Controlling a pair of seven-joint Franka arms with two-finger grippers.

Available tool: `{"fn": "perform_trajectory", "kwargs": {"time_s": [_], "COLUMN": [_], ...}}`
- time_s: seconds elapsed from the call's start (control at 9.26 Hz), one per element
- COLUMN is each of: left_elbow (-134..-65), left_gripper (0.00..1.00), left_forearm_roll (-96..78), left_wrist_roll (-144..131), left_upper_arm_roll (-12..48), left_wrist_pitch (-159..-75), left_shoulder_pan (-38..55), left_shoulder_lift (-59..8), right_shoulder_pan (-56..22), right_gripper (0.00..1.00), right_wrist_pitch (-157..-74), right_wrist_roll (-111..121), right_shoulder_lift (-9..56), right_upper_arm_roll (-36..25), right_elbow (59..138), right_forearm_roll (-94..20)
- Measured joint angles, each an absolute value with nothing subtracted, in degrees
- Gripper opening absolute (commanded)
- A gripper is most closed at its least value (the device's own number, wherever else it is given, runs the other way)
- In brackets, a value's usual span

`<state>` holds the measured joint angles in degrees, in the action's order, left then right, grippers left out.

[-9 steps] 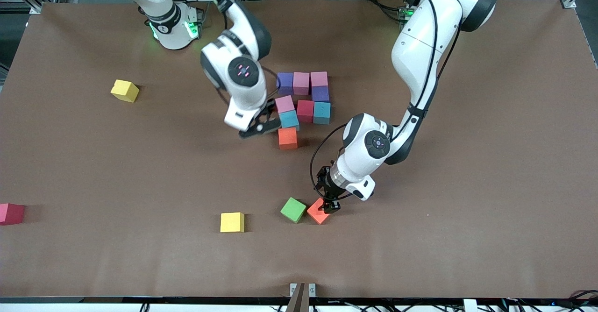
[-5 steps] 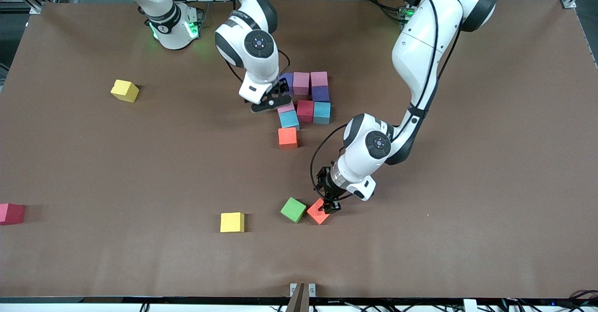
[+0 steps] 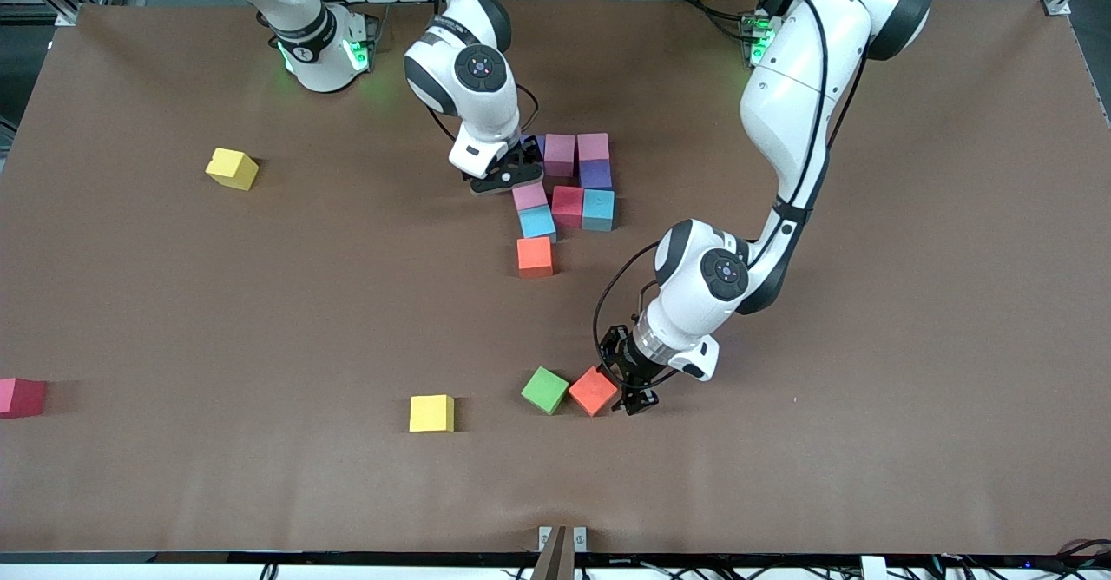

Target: Form number 2 with 11 blocks

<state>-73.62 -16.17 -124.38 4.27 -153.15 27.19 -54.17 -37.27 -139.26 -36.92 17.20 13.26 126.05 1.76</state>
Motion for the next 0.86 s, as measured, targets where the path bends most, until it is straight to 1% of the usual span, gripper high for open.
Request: {"fn": "perform_trajectory", "kwargs": {"time_s": [0.43, 0.86], "left_elbow": [-73.62, -73.63], "left_gripper": [0.74, 0.74], "left_forearm_roll": [-16.74, -16.87], "left_wrist_roll": [-126.88, -131.27], "left_upper_arm_roll": [4.27, 4.26], "left_wrist_pitch": [-153.17, -153.41], "left_shoulder_pan": [26.95, 26.97], "left_shoulder_lift": [-54.17, -54.17], "right_shoulder_pan": [-37.29, -37.29], "right_gripper": [1.00, 1.00], "right_wrist_pitch": [-142.36, -143.45], "right_wrist_roll": [-36.95, -37.21], "right_shoulder_lift": [19.84, 20.36], "right_upper_arm_roll": [13.36, 13.23], "right_elbow": [126.24, 126.25], "right_forearm_roll": [1.76, 1.76]}}
